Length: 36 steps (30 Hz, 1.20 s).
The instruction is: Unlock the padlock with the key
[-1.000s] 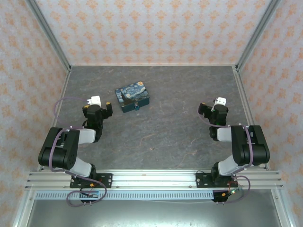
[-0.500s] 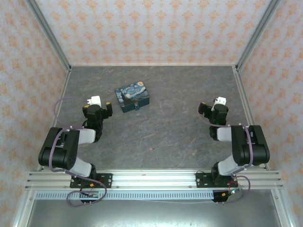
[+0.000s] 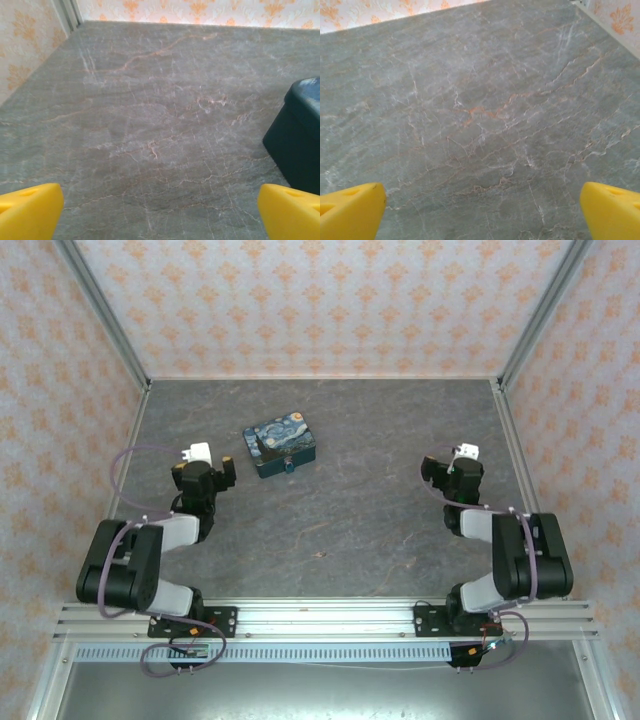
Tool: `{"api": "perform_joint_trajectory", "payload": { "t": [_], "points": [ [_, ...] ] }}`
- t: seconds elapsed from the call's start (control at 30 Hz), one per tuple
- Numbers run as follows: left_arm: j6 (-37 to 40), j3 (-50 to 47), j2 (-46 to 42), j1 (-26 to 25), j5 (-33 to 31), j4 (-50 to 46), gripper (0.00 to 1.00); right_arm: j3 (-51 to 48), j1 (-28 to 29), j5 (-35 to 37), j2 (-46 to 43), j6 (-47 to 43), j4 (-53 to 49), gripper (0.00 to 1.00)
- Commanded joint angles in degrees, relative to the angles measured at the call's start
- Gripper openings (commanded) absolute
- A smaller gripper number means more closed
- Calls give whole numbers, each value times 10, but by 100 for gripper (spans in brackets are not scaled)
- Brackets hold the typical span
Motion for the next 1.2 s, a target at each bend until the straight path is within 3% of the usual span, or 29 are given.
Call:
{"api": "perform_joint_trajectory", "payload": {
  "t": [0.0,0.2,0.37,0.53,0.73,0.87,1.17],
  "points": [
    [-24,26,-87,-2,-15,-104,100,50,3,-3,-74,15,-107,99],
    [-188,134,-175,-2,57,-395,100,158,32,-111,-118,54,-318,98],
    [-287,145,-205,-12,204,-455,100,206,101,-173,-130,110,-443,89],
    [-385,97,-243,-73,276,-416,100,228,220,-195,-146,123,-533,87],
    [-484,35,-248,-148,245,-323,100,242,346,-223,-88,114,-610,82],
    [-498,30,-228,-185,207,-300,100,268,416,-231,-16,93,-664,78],
    [-499,42,-191,-215,166,-304,100,351,494,-248,129,81,-709,63]
  ]
}}
